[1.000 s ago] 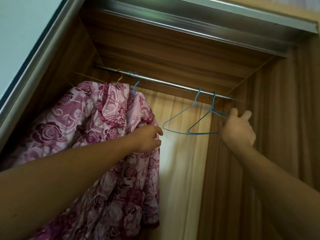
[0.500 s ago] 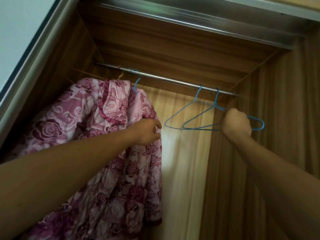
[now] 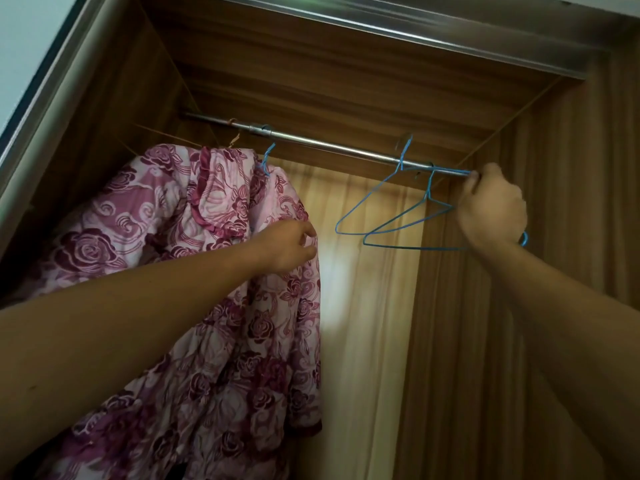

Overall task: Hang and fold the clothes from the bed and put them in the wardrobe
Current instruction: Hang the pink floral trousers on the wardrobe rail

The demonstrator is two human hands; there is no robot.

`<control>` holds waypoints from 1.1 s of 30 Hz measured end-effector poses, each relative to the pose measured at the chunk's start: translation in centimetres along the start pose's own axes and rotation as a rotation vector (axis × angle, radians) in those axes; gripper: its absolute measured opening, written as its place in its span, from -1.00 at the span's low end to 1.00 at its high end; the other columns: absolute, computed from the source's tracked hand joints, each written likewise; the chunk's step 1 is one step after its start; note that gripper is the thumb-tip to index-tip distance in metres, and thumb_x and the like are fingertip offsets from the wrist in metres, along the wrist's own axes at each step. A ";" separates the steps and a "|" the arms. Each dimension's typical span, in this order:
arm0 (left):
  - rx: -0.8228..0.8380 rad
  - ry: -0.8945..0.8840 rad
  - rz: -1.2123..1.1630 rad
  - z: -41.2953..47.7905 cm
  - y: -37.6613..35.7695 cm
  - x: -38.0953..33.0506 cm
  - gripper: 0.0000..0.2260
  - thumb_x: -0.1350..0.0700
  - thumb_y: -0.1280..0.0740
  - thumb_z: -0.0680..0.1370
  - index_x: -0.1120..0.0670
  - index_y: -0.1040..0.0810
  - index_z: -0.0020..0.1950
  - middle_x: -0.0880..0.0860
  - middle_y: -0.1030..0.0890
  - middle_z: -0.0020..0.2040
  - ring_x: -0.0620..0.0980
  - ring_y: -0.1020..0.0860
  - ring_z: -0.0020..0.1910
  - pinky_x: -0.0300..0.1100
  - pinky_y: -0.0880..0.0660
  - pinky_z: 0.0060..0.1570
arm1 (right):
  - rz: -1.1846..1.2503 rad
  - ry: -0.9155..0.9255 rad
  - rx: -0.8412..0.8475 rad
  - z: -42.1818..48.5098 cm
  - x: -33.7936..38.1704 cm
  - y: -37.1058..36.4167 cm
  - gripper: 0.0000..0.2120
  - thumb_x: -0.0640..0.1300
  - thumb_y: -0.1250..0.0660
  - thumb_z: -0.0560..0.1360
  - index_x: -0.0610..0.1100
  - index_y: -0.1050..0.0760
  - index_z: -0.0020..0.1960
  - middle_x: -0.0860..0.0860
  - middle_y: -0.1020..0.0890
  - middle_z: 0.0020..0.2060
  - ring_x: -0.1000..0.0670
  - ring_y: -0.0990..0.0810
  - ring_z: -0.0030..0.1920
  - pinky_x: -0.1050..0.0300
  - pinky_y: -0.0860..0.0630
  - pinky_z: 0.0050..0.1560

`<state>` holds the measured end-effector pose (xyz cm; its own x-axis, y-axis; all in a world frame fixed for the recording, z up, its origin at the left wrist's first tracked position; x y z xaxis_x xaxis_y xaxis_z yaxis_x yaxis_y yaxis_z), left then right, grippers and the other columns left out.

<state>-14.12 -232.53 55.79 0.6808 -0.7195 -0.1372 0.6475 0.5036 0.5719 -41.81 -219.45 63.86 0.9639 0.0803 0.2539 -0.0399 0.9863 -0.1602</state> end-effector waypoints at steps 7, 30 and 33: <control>0.007 0.109 -0.054 -0.2 -1.1 1.1 -0.44 -0.15 -0.33 0.58 0.21 -0.43 0.43 0.17 -0.47 0.38 0.17 -0.45 0.37 0.01 -0.40 0.35 | 0.404 -0.010 0.001 -1.3 -0.2 1.3 -0.77 -0.11 -0.20 0.49 -0.24 -0.56 -0.13 -0.07 -0.55 -0.34 -0.06 -0.54 -0.24 0.10 -0.39 -0.17; 0.337 0.351 -0.391 -12.1 -6.9 7.6 -0.63 0.15 -0.23 0.68 0.09 -0.41 -0.34 -0.05 -0.41 -0.56 -0.15 -0.30 -0.66 -0.32 -0.21 -0.61 | 0.324 -0.507 1.173 -37.0 -9.5 -10.0 -0.44 0.42 -0.12 0.55 -0.08 -0.48 0.02 -0.10 -0.66 -0.28 -0.02 -0.58 -0.44 0.23 -0.44 -0.50; 0.448 0.312 -0.246 -14.8 -8.5 9.0 -0.67 0.16 -0.26 0.66 0.09 -0.48 -0.32 -0.08 -0.46 -0.51 -0.14 -0.34 -0.56 -0.28 -0.27 -0.53 | 0.264 -0.237 1.574 -46.1 -9.6 -8.8 -0.44 0.50 -0.15 0.49 0.13 -0.56 0.22 0.04 -0.65 0.12 0.10 -0.60 0.04 0.44 -0.38 -0.23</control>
<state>-8.47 -236.22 37.74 0.6412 -0.5813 -0.5010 0.6376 0.0402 0.7693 -38.63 -235.51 18.88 0.8324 0.1349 0.5376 -0.5507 0.0918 0.8297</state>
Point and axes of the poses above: each hand's wrist, its own z-axis towards the middle knuckle, its own y-axis out of the back of the hand, x = y × z, the point moved 3 cm from there along z, towards the middle knuckle
